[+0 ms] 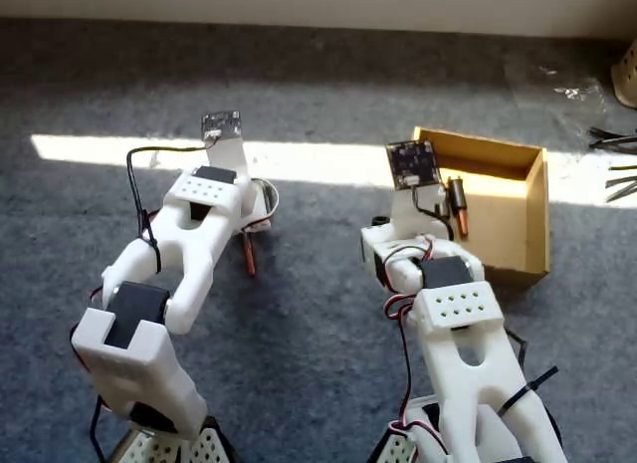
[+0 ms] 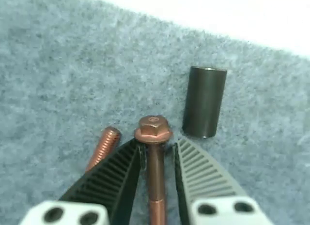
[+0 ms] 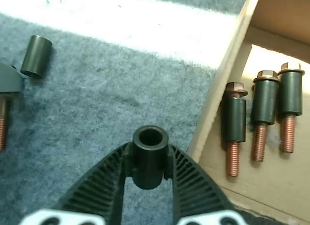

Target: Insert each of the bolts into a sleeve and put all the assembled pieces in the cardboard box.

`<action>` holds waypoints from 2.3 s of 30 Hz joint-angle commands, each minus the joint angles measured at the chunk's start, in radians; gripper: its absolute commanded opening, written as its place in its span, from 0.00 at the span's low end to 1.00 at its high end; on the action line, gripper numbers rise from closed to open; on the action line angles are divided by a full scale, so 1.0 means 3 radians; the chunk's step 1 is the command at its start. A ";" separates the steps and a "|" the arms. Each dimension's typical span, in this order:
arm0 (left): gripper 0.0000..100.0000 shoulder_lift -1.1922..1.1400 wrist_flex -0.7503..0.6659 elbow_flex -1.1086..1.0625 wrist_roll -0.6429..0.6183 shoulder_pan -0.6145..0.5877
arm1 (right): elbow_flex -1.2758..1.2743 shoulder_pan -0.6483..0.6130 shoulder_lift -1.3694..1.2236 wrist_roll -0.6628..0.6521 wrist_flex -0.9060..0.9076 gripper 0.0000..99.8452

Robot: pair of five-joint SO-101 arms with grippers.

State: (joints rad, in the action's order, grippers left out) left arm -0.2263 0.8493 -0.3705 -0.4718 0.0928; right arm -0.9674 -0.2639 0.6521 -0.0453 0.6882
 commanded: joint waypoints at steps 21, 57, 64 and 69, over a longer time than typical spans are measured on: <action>0.02 0.0023 -0.0041 0.0105 0.0026 -0.0074 | 0.0023 0.0033 0.0105 0.0005 -0.0090 0.00; 0.00 0.2319 -0.0041 -0.0570 0.1662 0.0212 | -0.0463 -0.0606 0.1291 0.0010 -0.0345 0.00; 0.00 0.3076 -0.0041 -0.0816 0.1657 0.0222 | -0.0933 -0.0621 0.1992 0.0005 -0.0376 0.00; 0.00 0.3680 -0.0046 -0.1102 0.1657 0.0315 | -0.1343 -0.0621 0.2186 0.0005 -0.0836 0.00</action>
State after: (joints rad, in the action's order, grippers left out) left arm 0.7572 0.8493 -0.6897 0.0192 0.1481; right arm -1.3479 -0.4419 1.2658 -0.0453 0.5255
